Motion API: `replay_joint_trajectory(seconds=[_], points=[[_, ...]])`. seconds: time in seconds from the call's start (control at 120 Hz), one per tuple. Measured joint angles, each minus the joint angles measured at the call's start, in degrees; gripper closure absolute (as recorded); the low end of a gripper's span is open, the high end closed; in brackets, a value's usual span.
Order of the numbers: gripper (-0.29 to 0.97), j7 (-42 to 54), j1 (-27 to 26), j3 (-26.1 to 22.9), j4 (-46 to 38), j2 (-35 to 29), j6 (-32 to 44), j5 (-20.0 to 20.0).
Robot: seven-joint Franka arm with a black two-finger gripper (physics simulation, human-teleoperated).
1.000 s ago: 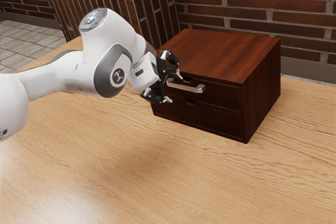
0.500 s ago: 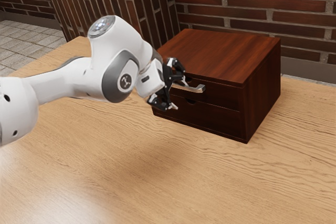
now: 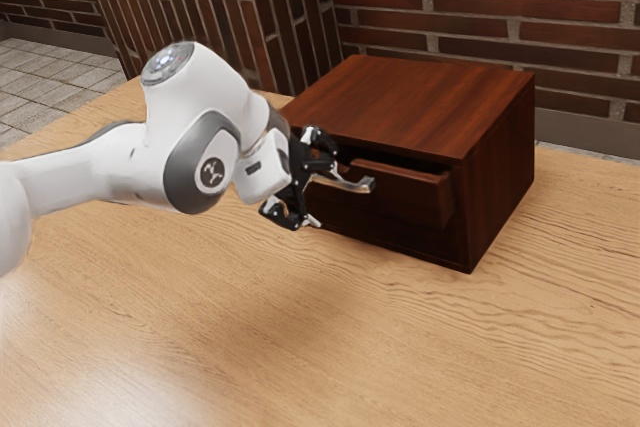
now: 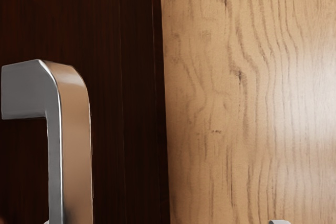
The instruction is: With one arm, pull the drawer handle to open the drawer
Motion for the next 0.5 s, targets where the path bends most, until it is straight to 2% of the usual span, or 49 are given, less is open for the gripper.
replay_joint_trajectory(seconds=[0.275, 0.367, 0.5], points=[[0.21, 0.15, -0.84, -0.08, -5.44, -4.75, -0.02, 1.18], [0.26, 0.18, -2.68, -0.08, -7.72, -6.80, 0.00, 1.31], [0.28, 0.19, -2.76, -0.11, -9.89, -8.92, -0.06, 1.42]])
